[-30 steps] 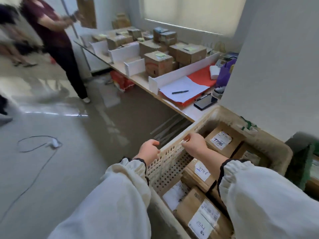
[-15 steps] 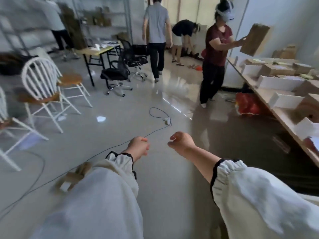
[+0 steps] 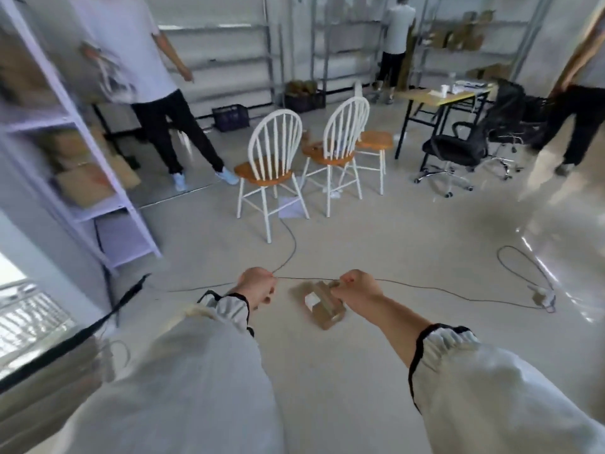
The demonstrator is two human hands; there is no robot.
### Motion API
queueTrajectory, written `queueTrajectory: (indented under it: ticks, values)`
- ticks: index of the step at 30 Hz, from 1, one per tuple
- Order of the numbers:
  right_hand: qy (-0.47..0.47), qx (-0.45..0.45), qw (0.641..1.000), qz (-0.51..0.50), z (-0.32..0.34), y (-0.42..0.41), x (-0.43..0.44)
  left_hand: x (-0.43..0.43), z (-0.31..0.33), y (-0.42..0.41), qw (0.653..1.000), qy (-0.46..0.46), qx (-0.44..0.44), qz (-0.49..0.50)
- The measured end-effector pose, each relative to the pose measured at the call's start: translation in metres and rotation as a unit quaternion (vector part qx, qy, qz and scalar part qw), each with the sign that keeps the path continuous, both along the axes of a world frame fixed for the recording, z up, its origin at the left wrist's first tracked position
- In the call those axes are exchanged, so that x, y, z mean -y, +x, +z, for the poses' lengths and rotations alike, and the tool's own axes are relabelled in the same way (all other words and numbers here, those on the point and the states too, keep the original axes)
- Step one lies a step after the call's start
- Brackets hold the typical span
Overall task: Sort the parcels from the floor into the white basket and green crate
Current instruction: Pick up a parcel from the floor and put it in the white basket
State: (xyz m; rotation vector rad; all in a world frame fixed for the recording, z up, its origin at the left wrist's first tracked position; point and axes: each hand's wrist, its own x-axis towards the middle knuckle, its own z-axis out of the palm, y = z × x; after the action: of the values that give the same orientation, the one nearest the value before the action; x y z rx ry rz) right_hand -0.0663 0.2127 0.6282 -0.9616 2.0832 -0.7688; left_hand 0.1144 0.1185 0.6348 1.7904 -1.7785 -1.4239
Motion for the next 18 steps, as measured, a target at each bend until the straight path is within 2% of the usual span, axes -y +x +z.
queueTrajectory:
  ticks: [4,8,14,18]
  values:
    - [0.014,0.006,0.999,0.04,-0.027,0.023,0.051,0.036,-0.022,0.047,0.997,0.025,0.015,0.073]
    - [0.05,0.007,0.996,0.07,-0.059,0.006,0.099,0.072,-0.051,0.048,0.993,0.061,0.025,0.102]
    - [0.095,0.017,0.991,0.09,-0.113,-0.073,0.18,0.147,-0.108,-0.023,0.986,0.095,0.047,0.126]
    - [0.133,0.006,0.989,0.062,-0.188,-0.136,0.225,0.192,-0.193,-0.089,0.985,0.13,0.028,0.109]
